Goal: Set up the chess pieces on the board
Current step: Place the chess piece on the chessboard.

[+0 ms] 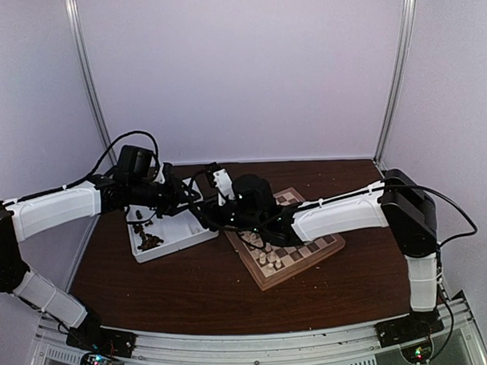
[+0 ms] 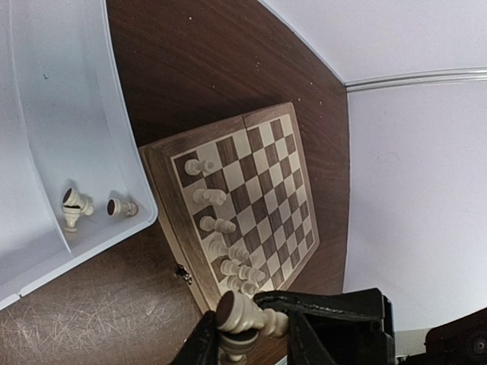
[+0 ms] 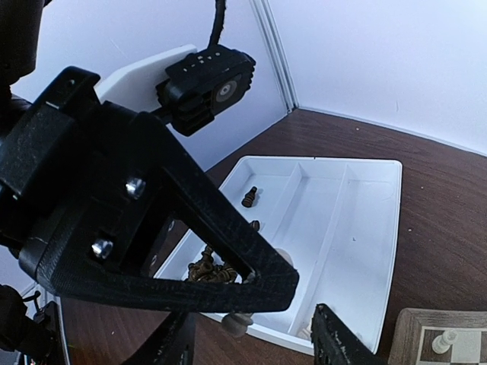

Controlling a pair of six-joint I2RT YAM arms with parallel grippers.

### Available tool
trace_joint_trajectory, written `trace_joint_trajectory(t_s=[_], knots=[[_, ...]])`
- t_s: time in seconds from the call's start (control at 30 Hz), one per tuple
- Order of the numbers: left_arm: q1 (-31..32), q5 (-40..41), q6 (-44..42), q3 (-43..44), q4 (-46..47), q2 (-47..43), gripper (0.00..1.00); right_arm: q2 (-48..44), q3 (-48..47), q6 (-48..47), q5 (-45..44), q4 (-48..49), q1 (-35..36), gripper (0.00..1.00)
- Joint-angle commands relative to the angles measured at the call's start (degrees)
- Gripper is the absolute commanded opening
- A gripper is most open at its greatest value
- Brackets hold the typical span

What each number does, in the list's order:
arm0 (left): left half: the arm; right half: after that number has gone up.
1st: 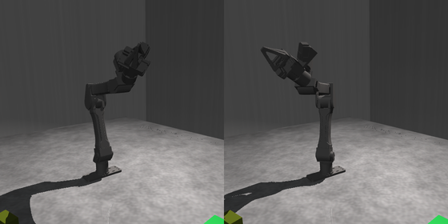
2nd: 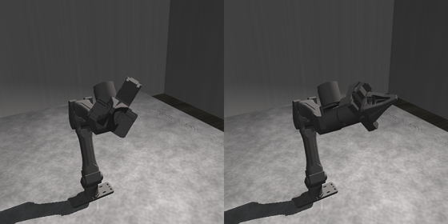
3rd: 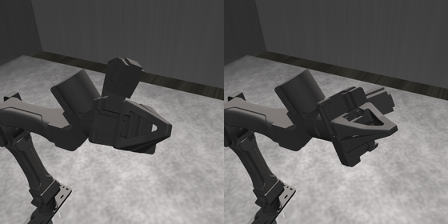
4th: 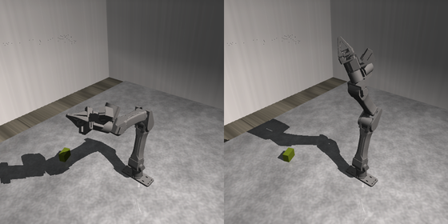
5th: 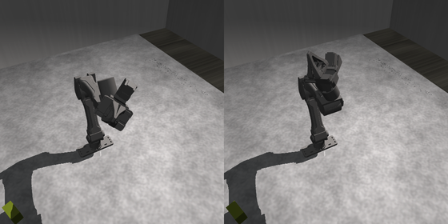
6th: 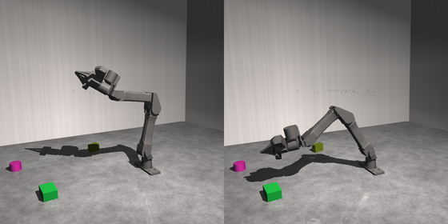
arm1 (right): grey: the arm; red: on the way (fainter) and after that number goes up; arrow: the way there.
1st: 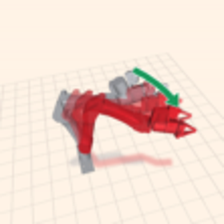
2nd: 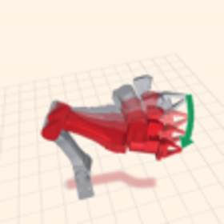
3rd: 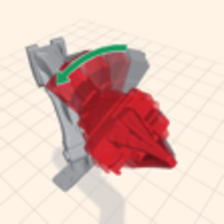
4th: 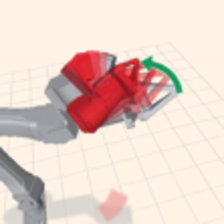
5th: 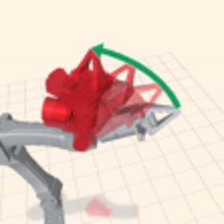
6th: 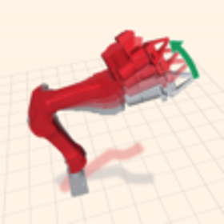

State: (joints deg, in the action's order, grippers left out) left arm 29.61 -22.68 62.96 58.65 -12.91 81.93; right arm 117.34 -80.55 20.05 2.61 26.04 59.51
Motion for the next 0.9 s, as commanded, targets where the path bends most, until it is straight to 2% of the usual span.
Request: trace_joint_trajectory(t_s=[0.0, 0.23, 0.33, 0.47, 0.7, 0.8, 0.87], knots=[[-0.98, -1.51, 0.96, -1.1, 3.98, -1.42, 0.28, 1.84, -2.62, 2.49, 0.36, 2.89, 0.08, 0.53], [-1.69, -2.68, 1.72, -1.75, 5.84, -0.75, 0.29, 4.12, -4.44, 6.0, 2.8, 5.02, -0.5, 0.37], [-2.12, -3.05, 1.99, -2.11, 6.84, -0.55, 0.29, 4.62, -4.21, 7.45, 2.8, 6.6, -0.62, 0.35], [-2.4, -2.99, 1.91, -2.23, 7.47, -0.13, 0.29, 5.7, -5.04, 9.27, 1.75, 5.72, -0.78, 0.37], [-3.13, -3.88, 2.19, -2.58, 9.13, 1.19, 0.29, 7.53, -6.09, 11.26, 2.46, 6.18, -1.1, 0.27], [-3.24, -4.33, 2.51, -2.5, 9.94, 1.64, 0.29, 8.01, -6.13, 12.26, 2.35, 6.64, -1.43, 0.18], [-3.37, -4.39, 2.6, -2.49, 10.3, 1.91, 0.29, 8.43, -6.19, 12.84, 2.58, 6.85, -1.75, 0.16]])
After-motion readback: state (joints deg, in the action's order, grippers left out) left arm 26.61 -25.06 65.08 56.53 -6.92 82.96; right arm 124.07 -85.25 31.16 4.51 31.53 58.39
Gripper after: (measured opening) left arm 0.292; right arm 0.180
